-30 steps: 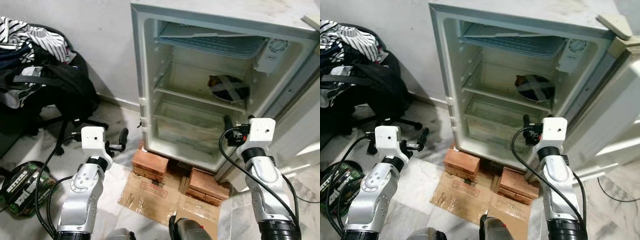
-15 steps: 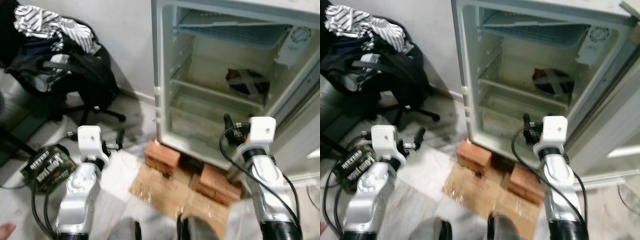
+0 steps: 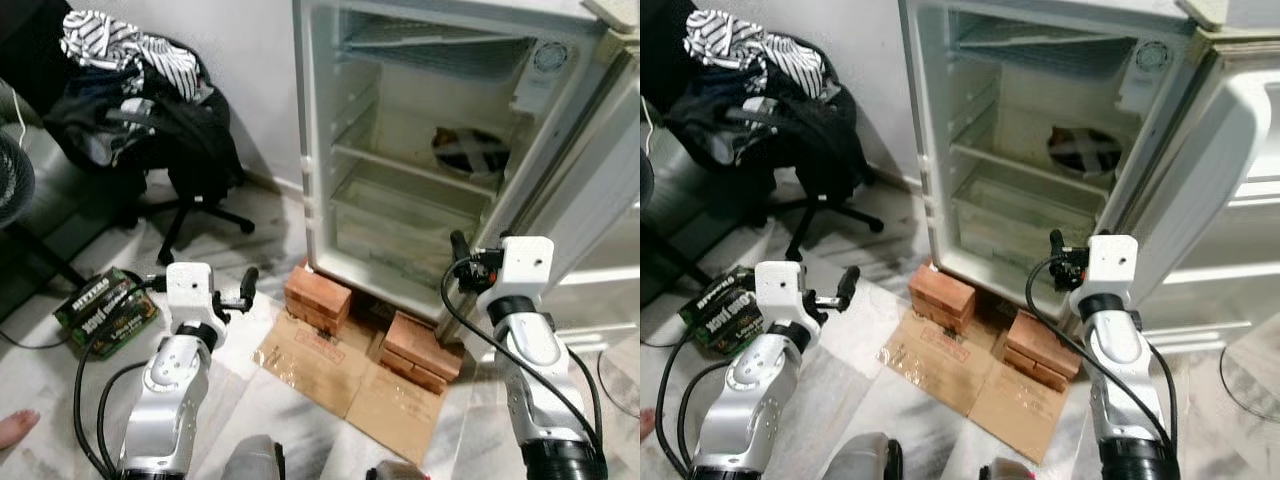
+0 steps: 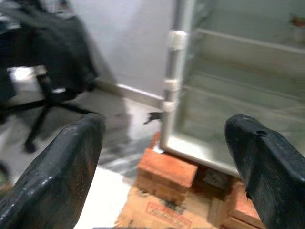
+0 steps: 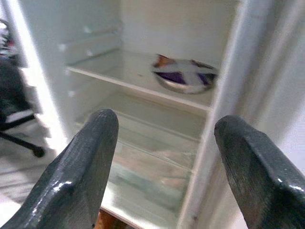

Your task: Restocking fridge

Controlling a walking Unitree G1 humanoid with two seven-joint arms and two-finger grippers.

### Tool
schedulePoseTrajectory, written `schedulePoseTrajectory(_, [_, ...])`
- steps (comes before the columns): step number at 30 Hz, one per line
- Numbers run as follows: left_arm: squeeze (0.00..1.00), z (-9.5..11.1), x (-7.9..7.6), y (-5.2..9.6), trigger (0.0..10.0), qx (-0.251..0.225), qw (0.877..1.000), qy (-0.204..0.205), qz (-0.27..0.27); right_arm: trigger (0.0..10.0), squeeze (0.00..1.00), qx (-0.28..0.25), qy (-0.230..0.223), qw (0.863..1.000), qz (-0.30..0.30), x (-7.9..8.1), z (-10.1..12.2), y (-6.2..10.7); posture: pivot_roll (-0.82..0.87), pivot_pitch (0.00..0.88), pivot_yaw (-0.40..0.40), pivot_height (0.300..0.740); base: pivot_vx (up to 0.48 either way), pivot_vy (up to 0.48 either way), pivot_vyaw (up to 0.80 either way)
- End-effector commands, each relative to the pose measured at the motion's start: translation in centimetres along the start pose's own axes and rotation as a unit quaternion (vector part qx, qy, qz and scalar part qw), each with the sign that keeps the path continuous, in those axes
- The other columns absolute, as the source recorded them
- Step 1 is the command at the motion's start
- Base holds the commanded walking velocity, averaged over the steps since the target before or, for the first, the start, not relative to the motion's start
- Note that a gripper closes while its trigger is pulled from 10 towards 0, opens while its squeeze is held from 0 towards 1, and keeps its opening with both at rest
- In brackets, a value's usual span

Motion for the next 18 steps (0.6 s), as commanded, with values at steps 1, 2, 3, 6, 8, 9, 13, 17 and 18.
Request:
schedulePoseTrajectory(1, [0.0,0.28,0.3,-0.04,10.0,-0.004,1.0,-0.008,0.004,10.0,0.0,-0.004,0.003,1.0,-0.004,-0.19,0.27,-0.09,-0.02,0.123,0.048,0.74,0.0,0.0,0.0])
schedulePoseTrajectory(2, [0.0,0.53,0.15,0.01,10.0,-0.013,1.0,-0.005,-0.004,10.0,0.0,-0.004,0.003,1.0,-0.005,-0.26,0.27,-0.07,-0.02,0.123,0.048,0.74,0.0,0.0,0.0])
schedulePoseTrajectory(3, [0.0,0.65,0.08,0.04,10.0,-0.017,1.0,-0.004,-0.008,10.0,0.0,-0.004,0.004,1.0,-0.006,-0.29,0.26,-0.06,-0.02,0.123,0.048,0.74,0.0,0.0,0.0])
schedulePoseTrajectory(6, [0.0,0.84,0.04,0.06,10.0,-0.02,1.0,-0.008,-0.011,10.0,0.0,-0.005,0.004,1.0,-0.01,-0.49,0.32,-0.05,-0.02,0.122,0.048,0.74,0.0,0.0,-0.14])
schedulePoseTrajectory(8, [0.0,0.93,-0.1,0.03,10.0,-0.022,1.0,-0.006,-0.017,10.0,0.0,-0.005,0.005,1.0,-0.011,-0.55,0.37,-0.12,-0.02,0.122,0.048,0.74,0.0,0.0,-0.61])
schedulePoseTrajectory(9, [0.0,0.98,-0.18,0.04,10.0,-0.024,0.999,-0.003,-0.021,10.0,0.0,-0.006,0.005,1.0,-0.012,-0.56,0.39,-0.13,-0.02,0.122,0.048,0.74,0.0,0.0,-0.8])
schedulePoseTrajectory(13, [0.0,1.1,-0.21,0.03,10.0,-0.027,0.999,-0.007,-0.024,10.0,0.0,-0.006,0.006,1.0,-0.012,-0.56,0.43,-0.22,-0.02,0.123,0.049,0.74,0.122,-0.238,-0.33])
schedulePoseTrajectory(17, [0.0,1.1,-0.19,0.1,10.0,-0.028,0.999,-0.007,-0.025,10.0,0.0,-0.007,0.006,1.0,-0.011,-0.51,0.47,-0.24,-0.02,0.122,0.049,0.74,0.268,-0.371,0.0])
schedulePoseTrajectory(18, [0.0,1.11,-0.2,0.1,10.0,-0.028,0.999,-0.008,-0.026,10.0,0.0,-0.008,0.006,1.0,-0.011,-0.51,0.49,-0.26,-0.02,0.122,0.049,0.74,0.0,-0.416,0.0])
Point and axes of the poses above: a point about 5 cm out from each wrist's last joint towards the gripper, its own y axis pointing back from the gripper into the wrist, its own z axis along the axis of the wrist's last joint, x = y × z, the point moved 5 cm from there along -y, pointing out of the wrist towards the gripper, and after that the axes turned 2 degrees about y, right-handed, at the moved point
